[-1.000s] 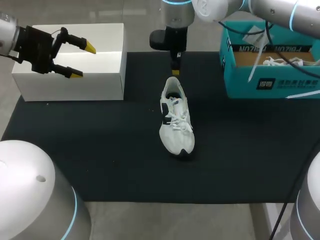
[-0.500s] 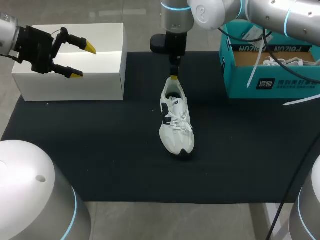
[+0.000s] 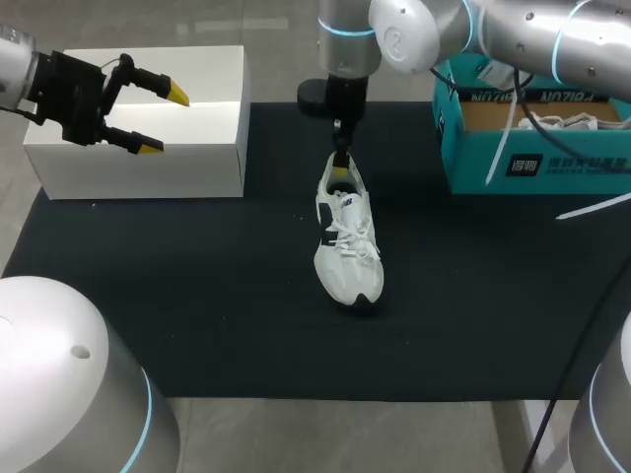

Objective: Take the shoe out of the shoebox, open the shoe tongue, remove and reinsert the insole, then place the shoe into the shoebox

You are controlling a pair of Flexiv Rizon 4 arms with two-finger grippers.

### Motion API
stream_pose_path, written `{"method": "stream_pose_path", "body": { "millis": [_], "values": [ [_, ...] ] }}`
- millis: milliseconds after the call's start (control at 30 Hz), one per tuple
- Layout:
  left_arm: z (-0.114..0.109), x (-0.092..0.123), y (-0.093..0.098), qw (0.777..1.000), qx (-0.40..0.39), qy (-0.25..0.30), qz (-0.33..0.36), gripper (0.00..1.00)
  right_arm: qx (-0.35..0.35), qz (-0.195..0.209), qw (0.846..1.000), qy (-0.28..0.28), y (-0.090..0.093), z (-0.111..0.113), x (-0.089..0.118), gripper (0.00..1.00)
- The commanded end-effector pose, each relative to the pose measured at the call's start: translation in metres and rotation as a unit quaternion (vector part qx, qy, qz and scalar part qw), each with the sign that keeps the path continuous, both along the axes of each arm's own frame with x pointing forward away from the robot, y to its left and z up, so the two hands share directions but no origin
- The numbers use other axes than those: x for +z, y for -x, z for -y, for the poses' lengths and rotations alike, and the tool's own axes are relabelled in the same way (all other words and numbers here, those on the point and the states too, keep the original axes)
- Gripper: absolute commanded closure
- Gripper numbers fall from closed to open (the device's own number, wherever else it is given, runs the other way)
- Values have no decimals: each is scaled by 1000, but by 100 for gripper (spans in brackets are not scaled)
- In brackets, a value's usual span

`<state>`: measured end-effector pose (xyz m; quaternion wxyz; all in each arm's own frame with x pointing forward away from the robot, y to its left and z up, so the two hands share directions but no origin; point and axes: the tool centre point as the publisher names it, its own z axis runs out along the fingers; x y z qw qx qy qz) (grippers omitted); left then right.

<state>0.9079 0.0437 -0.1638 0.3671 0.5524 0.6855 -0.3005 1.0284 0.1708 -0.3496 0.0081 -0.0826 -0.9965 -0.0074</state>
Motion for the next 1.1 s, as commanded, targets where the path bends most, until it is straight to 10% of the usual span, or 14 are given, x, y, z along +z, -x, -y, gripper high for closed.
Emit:
{"method": "stream_pose_path", "body": {
  "millis": [33, 633, 800, 867, 1100],
  "values": [
    [0, 0, -1, 1000, -1, -2, -1, 0, 1, 7, 1000, -1, -2, -3, -14, 5],
    [0, 0, -1, 1000, -1, -2, -1, 0, 24, 32, 999, 16, -3, -5, -38, 20],
    [0, 0, -1, 1000, -1, -2, -1, 0, 26, 35, 999, 19, -4, -2, -42, 64],
    [0, 0, -1, 1000, -1, -2, -1, 0, 27, 36, 999, 22, -5, -1, -43, 98],
    [0, 0, -1, 1000, -1, -2, -1, 0, 29, 37, 999, 20, -5, -3, -40, 100]
  ]
}}
